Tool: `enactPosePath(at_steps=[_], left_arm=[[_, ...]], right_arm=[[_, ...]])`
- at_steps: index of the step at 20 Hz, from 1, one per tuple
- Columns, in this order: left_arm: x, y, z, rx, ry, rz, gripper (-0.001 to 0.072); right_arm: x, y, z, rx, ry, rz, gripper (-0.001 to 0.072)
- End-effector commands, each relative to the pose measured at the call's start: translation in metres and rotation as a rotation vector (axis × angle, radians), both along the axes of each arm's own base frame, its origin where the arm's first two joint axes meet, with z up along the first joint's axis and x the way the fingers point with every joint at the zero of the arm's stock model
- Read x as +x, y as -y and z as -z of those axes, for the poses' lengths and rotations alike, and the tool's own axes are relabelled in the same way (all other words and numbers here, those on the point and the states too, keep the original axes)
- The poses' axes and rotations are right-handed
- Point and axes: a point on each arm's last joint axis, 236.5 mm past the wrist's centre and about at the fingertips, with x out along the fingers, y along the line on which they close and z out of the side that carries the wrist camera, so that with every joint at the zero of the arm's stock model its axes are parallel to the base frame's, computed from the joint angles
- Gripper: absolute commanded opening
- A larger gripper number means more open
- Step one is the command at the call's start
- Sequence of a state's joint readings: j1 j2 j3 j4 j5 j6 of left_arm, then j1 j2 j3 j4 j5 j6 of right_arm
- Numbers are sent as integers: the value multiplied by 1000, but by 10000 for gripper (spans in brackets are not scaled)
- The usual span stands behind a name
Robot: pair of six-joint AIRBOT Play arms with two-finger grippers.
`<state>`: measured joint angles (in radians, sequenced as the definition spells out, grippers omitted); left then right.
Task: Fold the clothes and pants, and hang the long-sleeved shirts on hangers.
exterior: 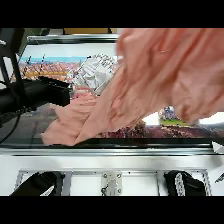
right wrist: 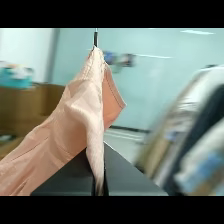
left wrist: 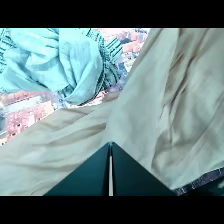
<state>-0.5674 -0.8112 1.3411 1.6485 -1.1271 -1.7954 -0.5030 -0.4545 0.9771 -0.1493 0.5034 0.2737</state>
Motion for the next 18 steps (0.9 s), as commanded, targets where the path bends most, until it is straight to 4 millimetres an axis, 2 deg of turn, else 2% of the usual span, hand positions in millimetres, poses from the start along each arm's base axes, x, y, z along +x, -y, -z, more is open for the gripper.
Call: enactPosePath(at_steps=[1,4,8,11,13,18], left_arm=[[8,19,9,-1,5,34,10],[14,30,20,15,-17,52,11],[25,30,35,36,-50,35,10],[32,22,37,36,-52,6,10],[37,17,34,29,-41,-11,11],[39,14,34,32,-36,-19,11]], right_arm=[[-24,75,-3,7,7,313,-1],[-48,132,0,10,-6,554,-1],[-88,192,-5,18,10,807,-1],[-105,225,-25,58,60,896,-1],[-108,242,-43,48,73,927,-1],[-117,272,-94,0,133,987,-1]])
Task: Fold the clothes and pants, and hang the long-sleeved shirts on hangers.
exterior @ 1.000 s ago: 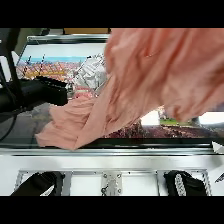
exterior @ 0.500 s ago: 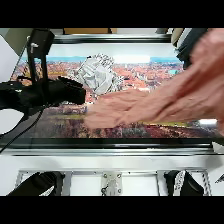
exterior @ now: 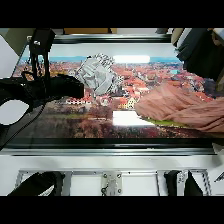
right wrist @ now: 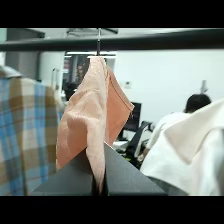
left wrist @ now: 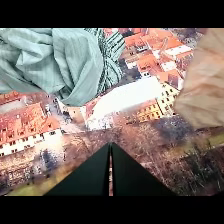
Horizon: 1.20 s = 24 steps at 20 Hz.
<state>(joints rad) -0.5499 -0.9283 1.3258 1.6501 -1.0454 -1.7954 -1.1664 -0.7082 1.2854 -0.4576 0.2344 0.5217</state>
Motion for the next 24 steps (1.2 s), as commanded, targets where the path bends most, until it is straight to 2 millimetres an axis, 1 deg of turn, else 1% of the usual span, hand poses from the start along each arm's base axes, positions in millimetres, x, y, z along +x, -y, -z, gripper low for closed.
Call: enactPosePath(at_steps=[1,2,3,4,11,15,19,22,24], left_arm=[[2,-2,-1,0,7,-7,10],[3,-2,-1,0,9,-7,10],[3,-2,-1,-1,10,-6,10],[3,-1,-1,-2,10,-6,11],[2,-1,-1,-6,6,-4,11],[2,-1,-1,-5,5,-4,11],[2,-1,-1,-6,6,-4,11],[2,-1,-1,-6,6,-4,11],[2,-1,-1,-5,5,-4,10]], right_arm=[[-13,24,-30,-37,23,63,-1],[-18,29,-33,-40,23,83,-1],[-37,40,-32,-38,22,145,0],[-42,43,-32,-36,25,157,0],[-42,42,-33,-39,24,159,1],[-43,45,-31,-38,11,169,1],[-42,53,-23,-48,-54,211,1],[-41,67,-13,-41,-108,243,1],[-46,74,-9,-28,-107,257,1]])
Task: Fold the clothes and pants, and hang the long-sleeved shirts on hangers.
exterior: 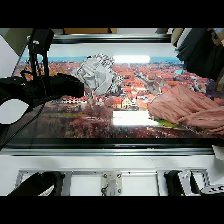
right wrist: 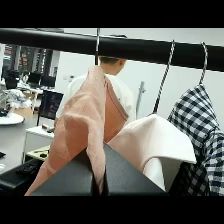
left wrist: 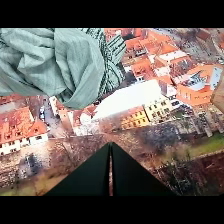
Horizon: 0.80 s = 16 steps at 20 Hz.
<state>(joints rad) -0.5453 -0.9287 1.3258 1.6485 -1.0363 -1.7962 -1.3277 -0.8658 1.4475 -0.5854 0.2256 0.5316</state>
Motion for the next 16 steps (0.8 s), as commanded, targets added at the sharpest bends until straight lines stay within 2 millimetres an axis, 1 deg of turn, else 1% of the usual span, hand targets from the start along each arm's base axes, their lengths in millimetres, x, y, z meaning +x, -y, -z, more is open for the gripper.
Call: enactPosePath(at_steps=[1,3,4,6,8,11,13,14,15,16], left_arm=[[0,0,0,1,-1,0,11],[0,0,0,1,-1,-1,11],[0,0,0,0,0,0,10],[0,0,0,0,0,0,11],[0,0,0,0,0,0,10],[0,0,0,0,0,0,11],[0,0,0,0,0,0,11],[0,0,0,1,0,0,10],[0,0,0,1,0,0,10],[0,0,0,1,0,0,11]], right_arm=[[-8,13,7,21,-4,30,1],[-21,22,13,55,34,44,1],[-23,25,19,78,19,43,1],[-23,30,36,134,-34,23,1],[-26,33,45,171,-43,15,2],[-36,32,42,175,-17,29,3],[-36,27,38,166,-15,28,20],[-34,25,35,166,13,6,276],[-31,22,31,168,58,-27,657],[-28,12,20,157,123,-76,666]])
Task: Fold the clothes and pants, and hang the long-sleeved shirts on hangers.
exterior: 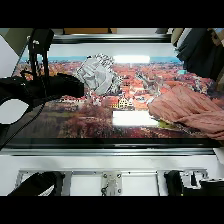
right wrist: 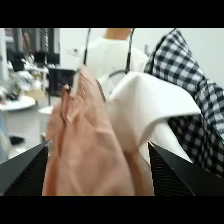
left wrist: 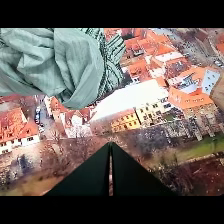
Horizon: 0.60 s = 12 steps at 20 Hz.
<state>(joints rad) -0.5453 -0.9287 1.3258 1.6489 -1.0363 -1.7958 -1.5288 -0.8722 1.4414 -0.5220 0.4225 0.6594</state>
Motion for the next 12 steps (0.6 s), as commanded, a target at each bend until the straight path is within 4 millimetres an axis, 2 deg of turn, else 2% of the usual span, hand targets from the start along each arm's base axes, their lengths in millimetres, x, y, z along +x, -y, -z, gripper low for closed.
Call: enactPosePath(at_steps=[1,2,3,4,6,8,9,10,11,12], left_arm=[[0,0,0,0,0,-1,10],[0,0,0,0,0,-1,11],[0,0,0,1,0,-1,10],[0,0,0,1,-1,-1,11],[0,-1,1,3,-4,-1,11],[-1,-1,2,6,-10,-1,11],[-1,-1,2,6,-10,-1,10],[-1,-1,2,6,-10,-1,10],[-1,-1,2,6,-10,-1,11],[-1,-1,2,6,-10,-1,11]], right_arm=[[3,-26,-27,-33,161,-90,662],[6,-43,-43,-49,253,-156,662],[21,-68,-56,-41,355,-309,662],[37,-87,-61,-34,375,-422,660],[71,-115,-59,-10,340,-586,659],[109,-140,-48,-30,213,-691,659],[144,-167,-30,-45,71,-780,659],[204,-229,20,-19,-173,-991,659],[229,-275,50,24,-265,-1152,659],[246,-324,81,116,-327,-1338,659]])
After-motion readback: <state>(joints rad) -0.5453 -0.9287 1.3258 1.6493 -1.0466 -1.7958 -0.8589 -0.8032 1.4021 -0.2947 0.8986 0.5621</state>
